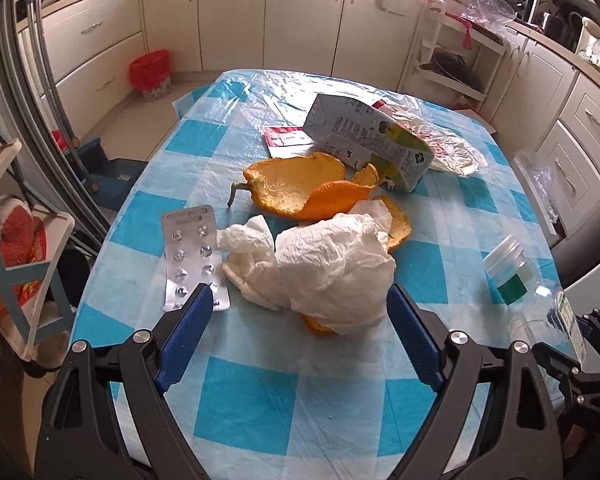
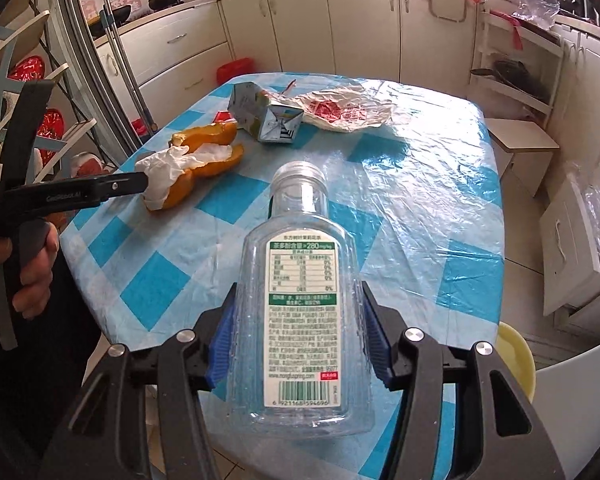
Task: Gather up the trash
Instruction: 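Grasp a white tissue with the left gripper while the right gripper holds the bottle, then carry bottle and tissue to the yellow bin and open both grippers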
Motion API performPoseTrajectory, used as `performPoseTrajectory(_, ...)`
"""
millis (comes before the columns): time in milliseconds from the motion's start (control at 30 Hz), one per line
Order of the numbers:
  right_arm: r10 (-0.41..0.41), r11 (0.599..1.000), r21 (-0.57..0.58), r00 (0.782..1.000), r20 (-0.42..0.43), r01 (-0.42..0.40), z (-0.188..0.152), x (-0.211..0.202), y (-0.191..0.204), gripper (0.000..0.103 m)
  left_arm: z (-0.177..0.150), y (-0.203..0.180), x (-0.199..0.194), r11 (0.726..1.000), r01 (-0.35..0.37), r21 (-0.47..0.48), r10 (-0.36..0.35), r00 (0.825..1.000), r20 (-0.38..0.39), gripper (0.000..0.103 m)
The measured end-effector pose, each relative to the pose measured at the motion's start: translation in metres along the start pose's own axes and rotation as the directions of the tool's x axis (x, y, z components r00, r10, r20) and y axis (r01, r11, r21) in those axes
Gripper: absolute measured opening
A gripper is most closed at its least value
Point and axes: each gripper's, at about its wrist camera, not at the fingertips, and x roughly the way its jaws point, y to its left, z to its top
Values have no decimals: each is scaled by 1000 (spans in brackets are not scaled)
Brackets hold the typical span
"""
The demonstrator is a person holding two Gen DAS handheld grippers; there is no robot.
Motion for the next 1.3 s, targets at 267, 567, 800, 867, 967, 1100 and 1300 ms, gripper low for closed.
performPoseTrajectory(267,-13,1000,0,1000,-1,13,-2,5,-1,55,8,-11,11,998,14,60,-13,1000,-13,25)
performPoseTrajectory(567,-7,1000,8,1000,8,7,-2,3,-1,54,7,-9,-11,996,41,78,-44,999,30,5)
performPoseTrajectory(800,-10,1000,12,1000,22,10,-1,0,0,54,9,-6,-30,989,129,70,-133,990,57,2)
performPoseTrajectory(867,-9,1000,20,1000,30,9,0,-1,-2,54,10,-5,-36,985,162,59,-166,984,62,2)
performPoseTrajectory(967,-4,1000,31,999,45,3,1,-4,-4,54,13,-3,-49,975,218,41,-220,972,81,2)
performPoseTrajectory(1100,-2,999,49,998,67,-2,2,-9,-8,54,18,-3,-65,959,281,23,-282,954,106,2)
performPoseTrajectory(1300,-21,994,106,993,113,9,3,-21,-21,54,25,-13,-87,933,359,20,-358,924,131,2)
